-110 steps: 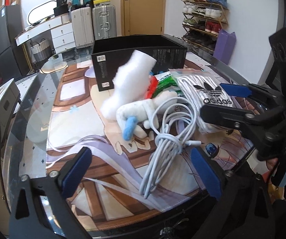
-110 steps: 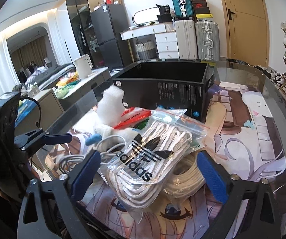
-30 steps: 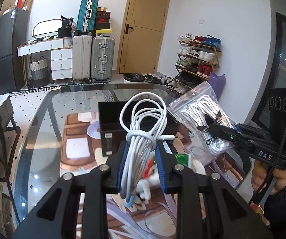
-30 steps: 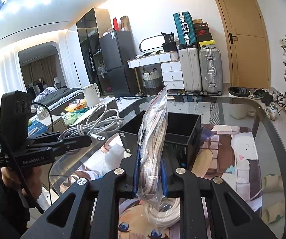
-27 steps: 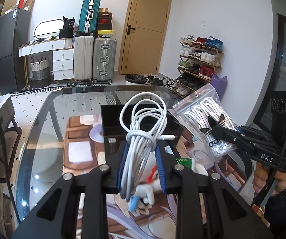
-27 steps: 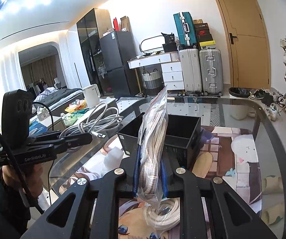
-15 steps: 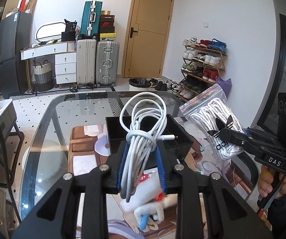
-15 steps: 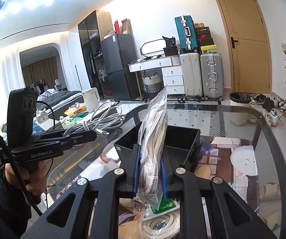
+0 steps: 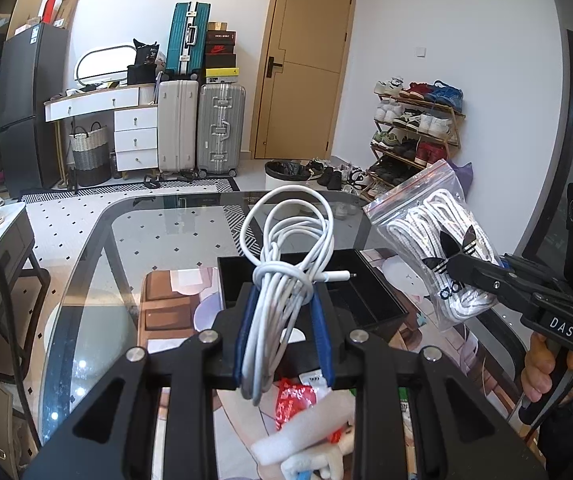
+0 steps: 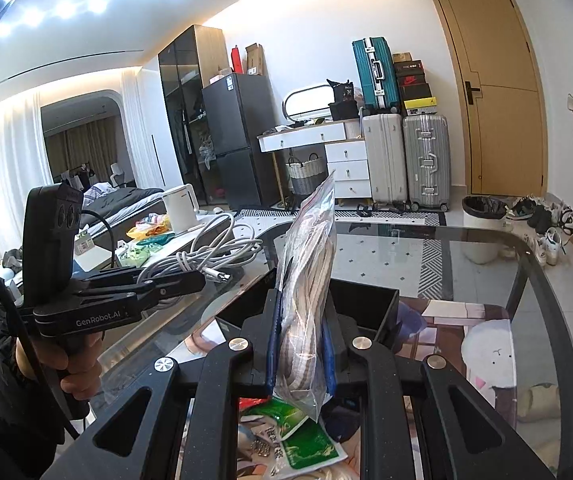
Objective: Organize soft objects
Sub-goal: 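Lift the white cable and adidas bag and carry both over the black box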
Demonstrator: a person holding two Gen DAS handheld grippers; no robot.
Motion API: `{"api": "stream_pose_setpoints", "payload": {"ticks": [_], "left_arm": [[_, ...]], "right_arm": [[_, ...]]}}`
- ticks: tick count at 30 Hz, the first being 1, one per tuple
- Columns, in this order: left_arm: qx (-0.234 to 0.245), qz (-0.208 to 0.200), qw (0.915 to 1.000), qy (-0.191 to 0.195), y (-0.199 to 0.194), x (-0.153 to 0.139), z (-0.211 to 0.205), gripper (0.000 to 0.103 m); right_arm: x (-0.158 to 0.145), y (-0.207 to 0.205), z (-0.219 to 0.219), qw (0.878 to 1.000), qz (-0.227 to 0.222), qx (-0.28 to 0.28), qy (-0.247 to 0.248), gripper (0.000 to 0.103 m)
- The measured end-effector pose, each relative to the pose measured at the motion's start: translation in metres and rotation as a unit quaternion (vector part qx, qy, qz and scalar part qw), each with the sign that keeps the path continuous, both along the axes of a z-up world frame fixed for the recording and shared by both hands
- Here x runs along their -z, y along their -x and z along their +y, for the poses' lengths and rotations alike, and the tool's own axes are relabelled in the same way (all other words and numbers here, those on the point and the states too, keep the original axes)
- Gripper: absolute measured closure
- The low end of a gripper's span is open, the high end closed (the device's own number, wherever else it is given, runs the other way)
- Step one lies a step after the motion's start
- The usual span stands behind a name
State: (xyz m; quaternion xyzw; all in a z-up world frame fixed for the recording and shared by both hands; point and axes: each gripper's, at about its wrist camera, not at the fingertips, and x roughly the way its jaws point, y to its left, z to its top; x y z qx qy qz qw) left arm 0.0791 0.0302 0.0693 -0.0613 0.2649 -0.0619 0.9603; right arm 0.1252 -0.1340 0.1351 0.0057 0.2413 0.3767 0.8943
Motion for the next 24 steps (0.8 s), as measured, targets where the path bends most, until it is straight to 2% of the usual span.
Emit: {"api": "stream_pose_setpoints", "payload": {"ticks": [14,24], "left_arm": [[-0.001,0.012,0.9999,-0.001,-0.033,0.012,0.003,0.077],[-0.001,0.022,0.9997,-0.006,-0.056,0.025,-0.003,0.077]], "right_arm": [[0.006,-0.034,0.013,1.000,0.016,0.003,0.009,0.086],[0.023,-0.060,0.027,0.999,0.030,-0.001,0.028,0.086]]}}
